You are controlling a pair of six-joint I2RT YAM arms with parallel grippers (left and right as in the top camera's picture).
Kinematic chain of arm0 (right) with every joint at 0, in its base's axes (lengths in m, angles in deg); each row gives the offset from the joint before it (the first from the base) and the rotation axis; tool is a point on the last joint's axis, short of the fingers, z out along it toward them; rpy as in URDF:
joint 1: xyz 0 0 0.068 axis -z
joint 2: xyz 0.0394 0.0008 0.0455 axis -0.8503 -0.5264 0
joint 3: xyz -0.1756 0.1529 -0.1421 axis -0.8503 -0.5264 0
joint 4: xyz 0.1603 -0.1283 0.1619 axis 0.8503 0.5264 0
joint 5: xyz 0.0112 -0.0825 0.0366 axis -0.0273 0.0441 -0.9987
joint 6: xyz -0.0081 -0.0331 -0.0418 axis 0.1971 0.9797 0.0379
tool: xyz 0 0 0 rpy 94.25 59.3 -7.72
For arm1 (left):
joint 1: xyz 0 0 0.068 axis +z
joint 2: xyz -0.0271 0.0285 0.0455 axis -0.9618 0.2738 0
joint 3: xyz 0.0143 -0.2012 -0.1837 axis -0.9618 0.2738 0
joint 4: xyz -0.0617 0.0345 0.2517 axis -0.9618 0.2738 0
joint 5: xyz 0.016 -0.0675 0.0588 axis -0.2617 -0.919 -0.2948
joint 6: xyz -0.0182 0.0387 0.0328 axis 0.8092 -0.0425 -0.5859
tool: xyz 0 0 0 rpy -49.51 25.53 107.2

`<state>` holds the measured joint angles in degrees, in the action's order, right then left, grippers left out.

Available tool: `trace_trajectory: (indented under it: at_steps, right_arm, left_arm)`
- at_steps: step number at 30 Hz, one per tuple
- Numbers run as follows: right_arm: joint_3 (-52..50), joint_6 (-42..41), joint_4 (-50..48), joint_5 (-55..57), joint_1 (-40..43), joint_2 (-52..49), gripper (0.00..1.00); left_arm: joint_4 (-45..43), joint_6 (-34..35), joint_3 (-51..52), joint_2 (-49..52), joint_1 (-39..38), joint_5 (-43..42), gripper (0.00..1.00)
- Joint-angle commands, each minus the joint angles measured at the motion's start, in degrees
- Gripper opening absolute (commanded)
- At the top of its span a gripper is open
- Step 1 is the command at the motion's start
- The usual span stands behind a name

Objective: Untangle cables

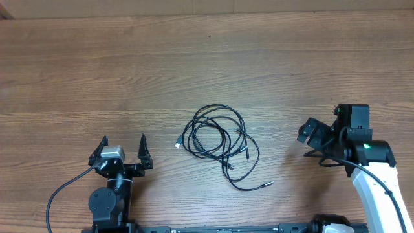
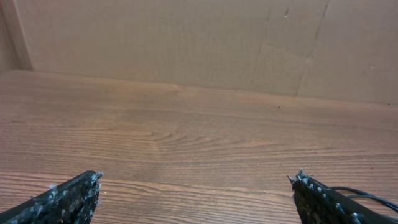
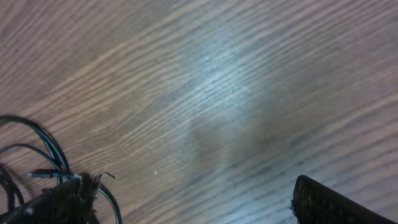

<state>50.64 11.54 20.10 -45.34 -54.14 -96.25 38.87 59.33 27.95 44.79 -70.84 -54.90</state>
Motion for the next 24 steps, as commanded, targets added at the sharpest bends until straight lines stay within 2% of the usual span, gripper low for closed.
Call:
trace_trajectory:
  at_steps: [1,6,10,18,20,24]
  right_arm:
    - [0.74,4.98,-2.73,-3.23,0.15,0.22,1.00]
    - [5.53,10.62,-10.84,-3.45,0.15,-1.36,1.00]
    - [13.86,12.94,-13.97,-3.43,0.17,-9.33,1.00]
    - [35.39,12.90,-2.45,-3.43,0.17,-27.85,1.00]
    - [38.23,12.85,1.33,-3.43,0.17,-29.94,1.00]
    - [38.38,12.83,6.95,-2.97,0.15,-27.08,1.00]
  left_arm:
    - [0.07,0.57,0.22,-0.44,0.04,0.20,1.00]
    - [0.07,0.57,0.22,-0.44,0.04,0.20,0.99]
    - [0.07,0.57,0.22,-0.44,0.04,0.17,1.00]
    - [0.07,0.57,0.22,-0.44,0.04,0.17,1.00]
    - [0.07,0.57,0.22,-0.44,0.04,0.20,1.00]
    - [0.07,0.57,0.22,-0.44,0.04,0.20,1.00]
